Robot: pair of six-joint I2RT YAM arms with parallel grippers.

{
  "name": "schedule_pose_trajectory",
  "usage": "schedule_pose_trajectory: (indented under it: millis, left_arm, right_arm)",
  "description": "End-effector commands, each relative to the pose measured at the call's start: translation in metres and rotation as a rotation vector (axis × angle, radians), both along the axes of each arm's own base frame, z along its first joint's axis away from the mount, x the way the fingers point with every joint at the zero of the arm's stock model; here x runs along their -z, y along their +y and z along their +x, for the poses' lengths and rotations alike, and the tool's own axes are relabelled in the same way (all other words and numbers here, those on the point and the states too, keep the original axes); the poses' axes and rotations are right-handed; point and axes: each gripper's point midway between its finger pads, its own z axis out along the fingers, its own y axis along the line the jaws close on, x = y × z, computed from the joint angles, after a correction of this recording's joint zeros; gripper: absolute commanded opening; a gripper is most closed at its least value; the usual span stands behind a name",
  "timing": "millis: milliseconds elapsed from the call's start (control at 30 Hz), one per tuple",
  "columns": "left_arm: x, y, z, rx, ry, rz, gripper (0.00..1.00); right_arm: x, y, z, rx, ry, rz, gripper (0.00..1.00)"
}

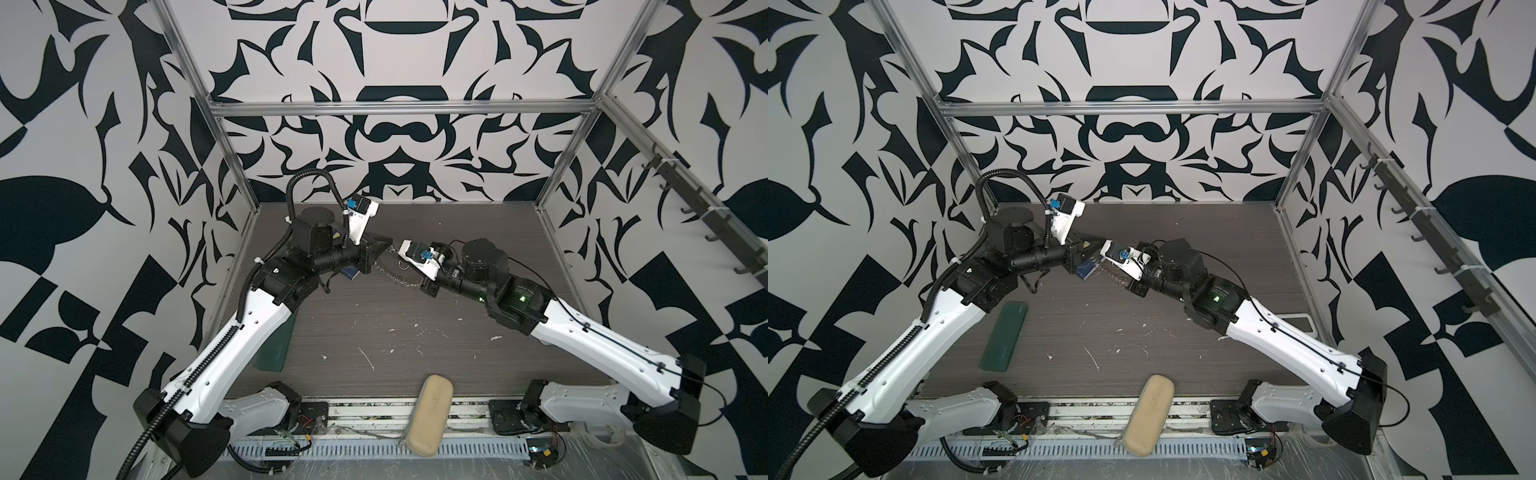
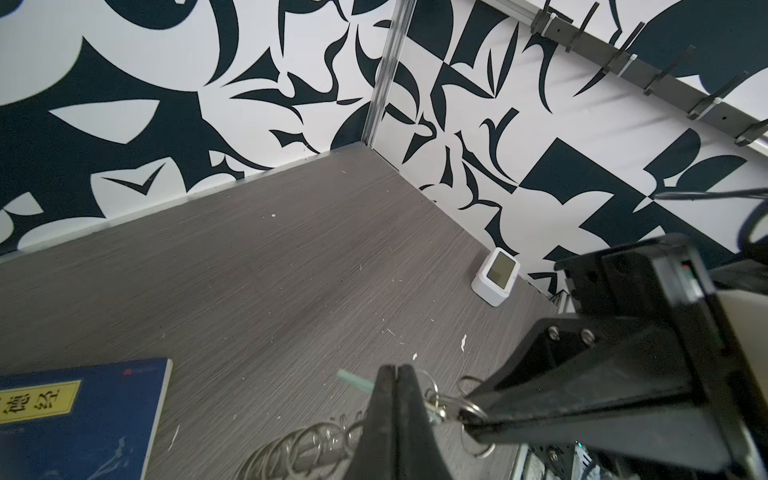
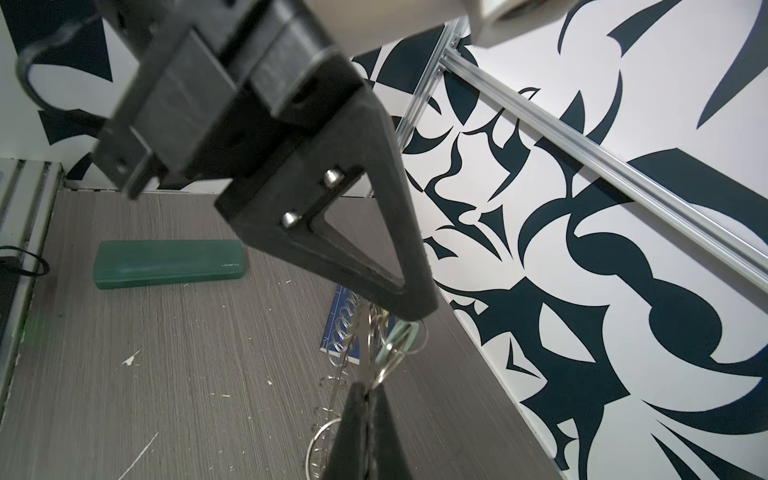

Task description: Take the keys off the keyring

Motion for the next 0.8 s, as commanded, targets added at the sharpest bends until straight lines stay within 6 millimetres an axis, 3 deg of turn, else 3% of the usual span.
schedule_pose_trajectory:
  millis: [0, 267, 367, 400, 533, 767]
  left_arm:
    - [-0.021, 0.003, -0.01, 0.045, -0.002, -0.069, 0.0]
    - [-0.02, 0.005, -0.015, 0.094, 0.068, -0.119, 0.0]
    - [-0.024, 0.006, -0.017, 0.113, 0.07, -0.15, 0.21]
    - [-0.026, 0.006, -0.019, 0.131, 0.07, -0.16, 0.23]
    - [-0.025, 0.001, -0.032, 0.244, 0.043, -0.135, 0.3]
    - [-0.001, 0.005, -0.047, 0.344, -0.091, 0.026, 0.37]
  right_arm:
    - [-0.025, -0.006, -0.005, -0.028, -0.09, 0.042, 0.0]
    - [-0.024, -0.014, -0.004, -0.084, -0.18, 0.031, 0.0]
    - [-0.023, -0.014, -0.008, -0.12, -0.201, 0.015, 0.0]
    - [-0.022, -0.014, -0.01, -0.136, -0.213, 0.006, 0.0]
    - [-0.019, -0.014, -0.017, -0.215, -0.242, -0.013, 0.0]
    - [-0.01, -0.013, -0.031, -0.352, -0.296, -0.073, 0.0]
